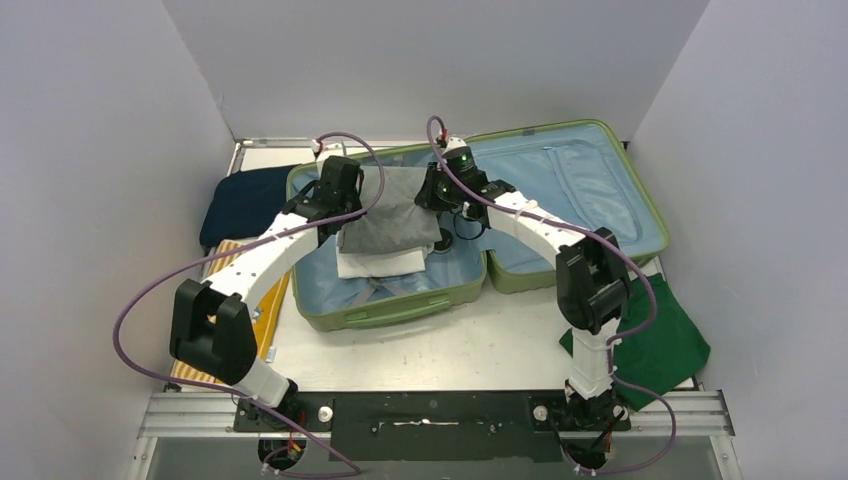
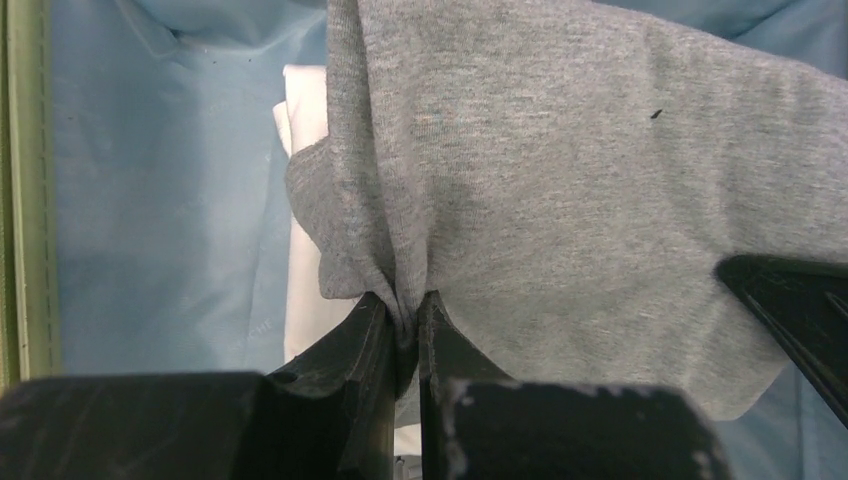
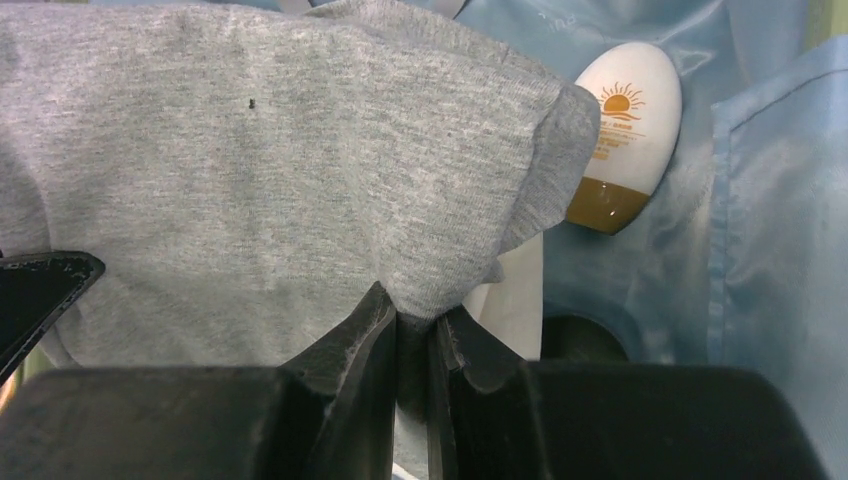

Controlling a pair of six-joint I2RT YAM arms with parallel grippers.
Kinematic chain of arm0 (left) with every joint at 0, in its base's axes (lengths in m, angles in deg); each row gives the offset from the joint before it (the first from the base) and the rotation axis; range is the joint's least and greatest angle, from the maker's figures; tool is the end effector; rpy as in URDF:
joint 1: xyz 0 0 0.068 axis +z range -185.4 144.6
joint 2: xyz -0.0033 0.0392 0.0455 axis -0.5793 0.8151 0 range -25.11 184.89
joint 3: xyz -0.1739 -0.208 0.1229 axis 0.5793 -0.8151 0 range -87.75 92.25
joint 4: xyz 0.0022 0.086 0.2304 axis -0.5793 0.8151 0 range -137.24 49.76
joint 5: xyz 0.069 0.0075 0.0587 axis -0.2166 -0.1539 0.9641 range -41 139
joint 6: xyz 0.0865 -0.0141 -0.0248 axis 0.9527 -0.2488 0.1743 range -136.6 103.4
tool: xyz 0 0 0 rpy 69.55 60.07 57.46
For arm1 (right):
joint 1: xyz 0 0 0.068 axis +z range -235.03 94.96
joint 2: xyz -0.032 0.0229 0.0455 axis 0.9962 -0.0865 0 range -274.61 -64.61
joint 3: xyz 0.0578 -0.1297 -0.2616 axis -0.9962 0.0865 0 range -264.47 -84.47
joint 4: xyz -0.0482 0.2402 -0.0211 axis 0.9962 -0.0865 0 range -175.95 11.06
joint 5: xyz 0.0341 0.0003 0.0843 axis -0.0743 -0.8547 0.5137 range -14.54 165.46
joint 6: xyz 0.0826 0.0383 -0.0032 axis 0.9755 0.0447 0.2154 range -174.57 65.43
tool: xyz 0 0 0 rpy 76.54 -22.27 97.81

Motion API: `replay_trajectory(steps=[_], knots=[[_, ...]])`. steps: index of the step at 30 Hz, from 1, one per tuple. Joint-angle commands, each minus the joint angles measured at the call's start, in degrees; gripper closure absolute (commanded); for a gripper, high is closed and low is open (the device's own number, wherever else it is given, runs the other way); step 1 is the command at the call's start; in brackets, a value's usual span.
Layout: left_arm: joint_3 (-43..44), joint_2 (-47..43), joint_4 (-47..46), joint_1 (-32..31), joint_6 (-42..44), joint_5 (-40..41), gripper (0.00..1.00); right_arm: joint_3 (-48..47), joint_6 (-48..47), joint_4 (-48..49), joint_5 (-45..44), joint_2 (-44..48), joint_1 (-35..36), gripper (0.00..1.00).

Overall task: Pack the luggage
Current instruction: Place the clothes in the luggage.

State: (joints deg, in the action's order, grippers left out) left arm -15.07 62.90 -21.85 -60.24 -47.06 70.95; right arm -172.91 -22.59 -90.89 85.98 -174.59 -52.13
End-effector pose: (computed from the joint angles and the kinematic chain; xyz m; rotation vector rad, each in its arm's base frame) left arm 0.3391 -0.1234 0.3029 -0.3054 2.2011 -0.0910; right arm 0.3967 0.2744 0.2726 -0.1305 2.2661 0.8298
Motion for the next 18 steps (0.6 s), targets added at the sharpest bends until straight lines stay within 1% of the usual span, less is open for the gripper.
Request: replay_trajectory(steps=[1,7,11,12,13,14,15,16,17,18], knots=[[-0.9,2.4,-4.9,1.9,-1.4,0.0,1.00,-4.6,-1.4,2.4,0.7,-3.0,-0.9,1.00],[-3.9,4.5,-4.6,2.8,-3.0,0.5,1.00,-5.3,-1.6,1.6,0.7,-5.4,-1.1,1.00],[-3.1,5.8,-2.8,3.0,-3.1,0.7,1.00,-6.5,-1.9,-0.7,-0.1,-6.4,-1.2,1.00],[-2.5,6.1,-2.2,3.0,-3.1,0.8,1.00,-6.7,-2.2,-1.3,-0.5,-6.3,-1.2,0.89],[-2.1,6.2,-1.5,3.0,-3.0,0.8,0.95,-7.0,-2.4,-1.8,-1.0,-6.1,-1.2,0.76],[-1.6,6.1,-0.9,3.0,-2.9,1.2,0.85,-7.3,-2.5,-2.4,-1.7,-5.7,-1.3,0.61],[-1.3,5.8,-0.5,3.1,-2.8,1.2,0.73,-7.8,-2.7,-2.9,-2.4,-5.4,-1.2,0.51],[-1.0,5.4,-0.2,3.2,-2.6,1.1,0.58,-8.6,-2.8,-3.6,-3.2,-5.0,-1.2,0.44],[-0.7,4.8,0.0,3.2,-2.4,1.3,0.47,-9.3,-3.0,-4.4,-4.0,-4.5,-1.2,0.38],[-0.2,4.4,0.8,3.2,-2.3,1.6,0.39,-9.9,-3.1,-5.3,-4.5,-4.2,-1.2,0.34]])
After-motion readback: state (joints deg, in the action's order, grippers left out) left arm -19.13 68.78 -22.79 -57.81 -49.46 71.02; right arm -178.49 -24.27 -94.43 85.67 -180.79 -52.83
